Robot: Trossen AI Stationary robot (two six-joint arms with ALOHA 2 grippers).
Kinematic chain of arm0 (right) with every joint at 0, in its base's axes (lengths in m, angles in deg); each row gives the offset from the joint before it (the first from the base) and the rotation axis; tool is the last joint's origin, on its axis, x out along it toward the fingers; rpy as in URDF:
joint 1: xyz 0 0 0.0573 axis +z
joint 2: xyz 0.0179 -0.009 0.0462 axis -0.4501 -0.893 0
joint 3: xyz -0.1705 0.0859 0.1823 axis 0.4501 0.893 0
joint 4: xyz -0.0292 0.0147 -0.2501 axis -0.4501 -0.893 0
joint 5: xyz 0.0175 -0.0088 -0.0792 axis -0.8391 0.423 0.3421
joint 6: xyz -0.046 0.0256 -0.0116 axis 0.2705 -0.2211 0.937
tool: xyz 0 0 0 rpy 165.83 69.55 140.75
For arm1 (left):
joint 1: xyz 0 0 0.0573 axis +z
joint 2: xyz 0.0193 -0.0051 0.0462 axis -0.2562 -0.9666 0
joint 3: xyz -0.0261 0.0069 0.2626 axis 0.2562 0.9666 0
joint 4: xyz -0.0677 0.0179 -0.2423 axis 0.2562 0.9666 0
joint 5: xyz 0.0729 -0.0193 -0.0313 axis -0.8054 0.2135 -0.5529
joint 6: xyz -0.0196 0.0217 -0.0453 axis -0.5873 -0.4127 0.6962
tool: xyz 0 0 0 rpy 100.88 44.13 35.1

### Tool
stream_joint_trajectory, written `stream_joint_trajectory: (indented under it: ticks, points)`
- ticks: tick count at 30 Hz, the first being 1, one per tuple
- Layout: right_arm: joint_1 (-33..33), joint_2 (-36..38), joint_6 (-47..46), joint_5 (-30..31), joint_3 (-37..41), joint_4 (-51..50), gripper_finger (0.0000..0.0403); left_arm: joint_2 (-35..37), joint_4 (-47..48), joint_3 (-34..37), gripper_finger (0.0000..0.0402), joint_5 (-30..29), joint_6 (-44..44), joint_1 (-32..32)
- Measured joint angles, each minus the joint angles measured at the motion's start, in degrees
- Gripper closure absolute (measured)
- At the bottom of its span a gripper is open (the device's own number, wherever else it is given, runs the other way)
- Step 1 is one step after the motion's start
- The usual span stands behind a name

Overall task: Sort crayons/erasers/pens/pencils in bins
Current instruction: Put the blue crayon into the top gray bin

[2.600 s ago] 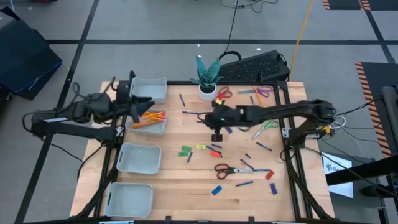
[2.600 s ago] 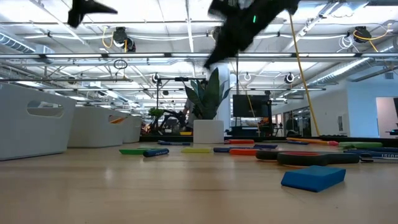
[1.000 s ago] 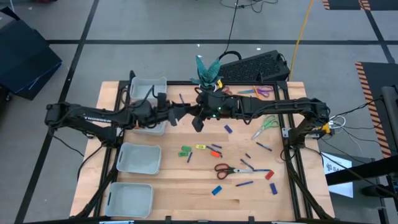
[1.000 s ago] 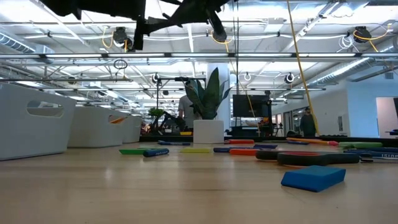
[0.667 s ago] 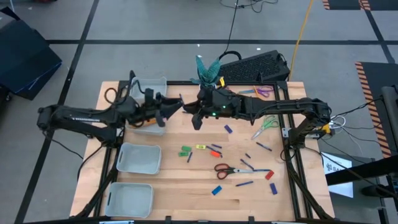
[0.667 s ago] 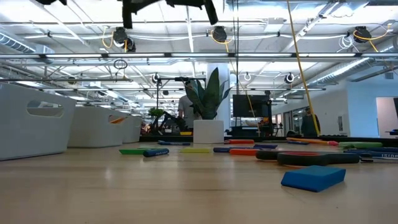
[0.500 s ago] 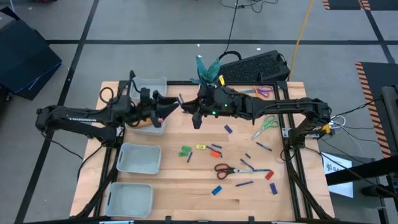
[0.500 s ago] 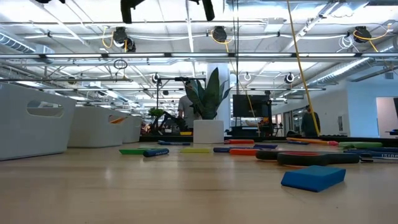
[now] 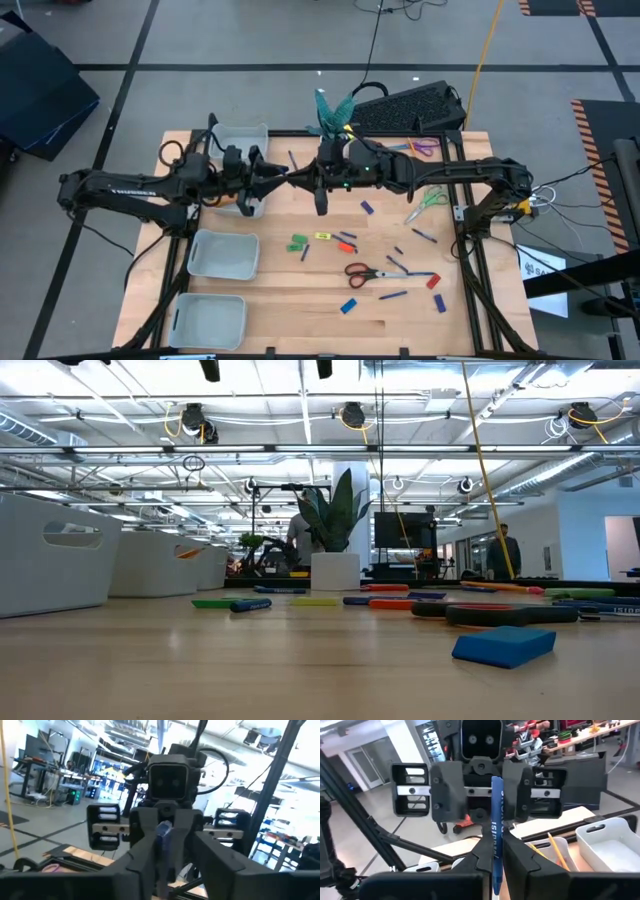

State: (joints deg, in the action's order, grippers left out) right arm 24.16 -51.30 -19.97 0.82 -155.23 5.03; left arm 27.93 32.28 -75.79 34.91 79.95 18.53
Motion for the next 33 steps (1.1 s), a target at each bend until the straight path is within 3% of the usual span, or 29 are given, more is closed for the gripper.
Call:
stream_joint_trajectory:
  ticks: [8, 12, 16, 19, 25, 30, 33]
  points:
    - [0.44, 0.00, 0.31, 0.22, 0.00, 1.08, 0.0385, 0.00, 0.38, 0.00, 0.0379, 0.17, -1.65, -0.07]
    - [0.44, 0.00, 0.29, 0.36, 0.00, 1.14, 0.0363, 0.00, 0.43, 0.00, 0.0380, 0.13, -1.41, -0.07]
    - [0.46, 0.00, 0.54, 0.30, -0.02, 1.02, 0.0316, 0.21, 3.44, -0.82, 0.0378, 0.11, -1.27, 0.51]
    - [0.48, 1.05, 1.88, 0.45, -0.02, -1.78, 0.0274, 0.90, 14.09, -4.79, 0.0379, 0.16, -2.08, 2.47]
    - [1.98, 6.18, 6.15, 5.09, -0.11, -15.56, 0.0211, 1.49, 47.15, -17.87, 0.0379, 0.15, -8.19, 10.81]
    - [5.74, 8.80, 8.05, 12.89, -0.09, -26.22, 0.0190, -2.37, 69.74, -25.47, 0.0379, -0.09, -14.19, 22.74]
    - [8.88, 9.30, 7.90, 17.23, -0.09, -30.05, 0.0189, -6.71, 76.61, -28.12, 0.0379, -0.37, -19.55, 30.23]
